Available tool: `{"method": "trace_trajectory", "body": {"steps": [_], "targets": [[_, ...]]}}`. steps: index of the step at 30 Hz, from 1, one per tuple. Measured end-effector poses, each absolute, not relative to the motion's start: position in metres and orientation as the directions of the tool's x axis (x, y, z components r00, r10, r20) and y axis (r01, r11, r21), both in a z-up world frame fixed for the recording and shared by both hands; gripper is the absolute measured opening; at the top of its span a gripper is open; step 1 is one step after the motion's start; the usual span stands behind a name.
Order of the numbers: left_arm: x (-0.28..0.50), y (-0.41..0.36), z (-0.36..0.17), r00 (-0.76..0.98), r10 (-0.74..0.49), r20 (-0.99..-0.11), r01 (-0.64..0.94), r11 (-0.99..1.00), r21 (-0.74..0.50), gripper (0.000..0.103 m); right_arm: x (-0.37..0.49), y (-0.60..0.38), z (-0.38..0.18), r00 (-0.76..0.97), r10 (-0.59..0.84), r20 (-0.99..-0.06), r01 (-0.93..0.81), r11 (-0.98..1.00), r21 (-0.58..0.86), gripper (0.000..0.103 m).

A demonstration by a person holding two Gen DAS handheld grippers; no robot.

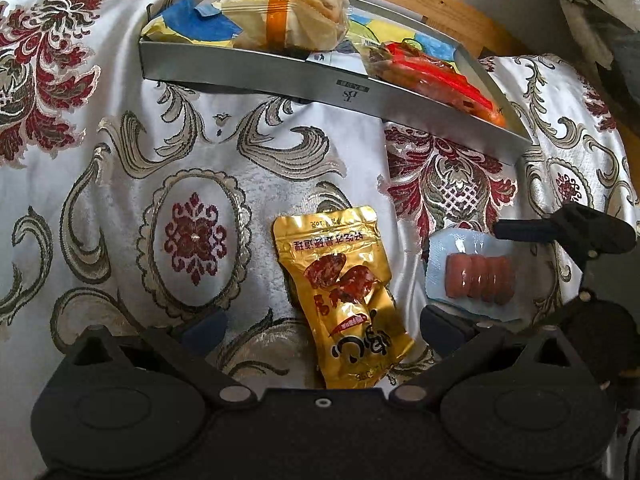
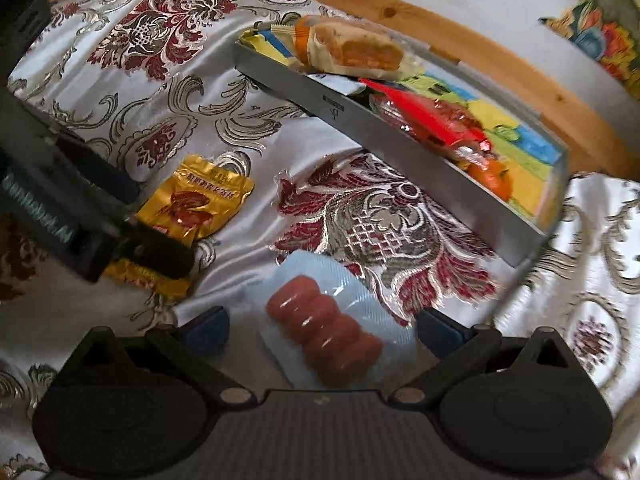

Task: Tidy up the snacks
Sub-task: 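Move the left tool to the gold pouch while the right tool approaches the sausage pack, then close the left tool on the gold pouch while the right tool grasps the sausage pack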

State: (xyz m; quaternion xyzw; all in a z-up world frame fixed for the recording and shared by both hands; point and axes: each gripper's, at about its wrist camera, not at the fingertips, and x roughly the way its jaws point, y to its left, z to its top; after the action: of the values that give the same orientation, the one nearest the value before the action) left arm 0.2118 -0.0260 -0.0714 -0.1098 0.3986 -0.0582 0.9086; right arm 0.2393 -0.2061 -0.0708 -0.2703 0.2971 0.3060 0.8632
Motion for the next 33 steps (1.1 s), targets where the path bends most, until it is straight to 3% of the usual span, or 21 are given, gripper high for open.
{"method": "trace_trajectory", "body": {"steps": [5, 10, 16, 25, 33], "targets": [[0.211, -0.030, -0.073, 0.671, -0.182, -0.718, 0.031, 0.975, -0.218, 0.102, 0.250, -0.213, -0.075, 0.597, 0.393, -0.699, -0.704, 0.674, -0.222, 0.101], [0.209, -0.033, -0.075, 0.673, -0.168, -0.720, 0.040, 0.981, -0.192, 0.102, 0.238, -0.217, -0.076, 0.605, 0.398, -0.690, -0.681, 0.707, -0.190, 0.084], [0.205, -0.036, -0.076, 0.679, -0.143, -0.720, 0.039, 0.986, -0.160, 0.098, 0.212, -0.216, -0.080, 0.668, 0.360, -0.651, -0.596, 0.782, -0.179, 0.071], [0.200, -0.025, -0.071, 0.662, -0.141, -0.736, 0.014, 0.984, -0.176, 0.086, 0.175, -0.211, -0.079, 0.689, 0.274, -0.671, -0.444, 0.892, -0.091, 0.069], [0.199, -0.022, -0.070, 0.666, -0.183, -0.724, -0.021, 0.965, -0.262, 0.097, 0.146, -0.210, -0.078, 0.697, 0.233, -0.679, -0.371, 0.926, -0.063, 0.070]]}}
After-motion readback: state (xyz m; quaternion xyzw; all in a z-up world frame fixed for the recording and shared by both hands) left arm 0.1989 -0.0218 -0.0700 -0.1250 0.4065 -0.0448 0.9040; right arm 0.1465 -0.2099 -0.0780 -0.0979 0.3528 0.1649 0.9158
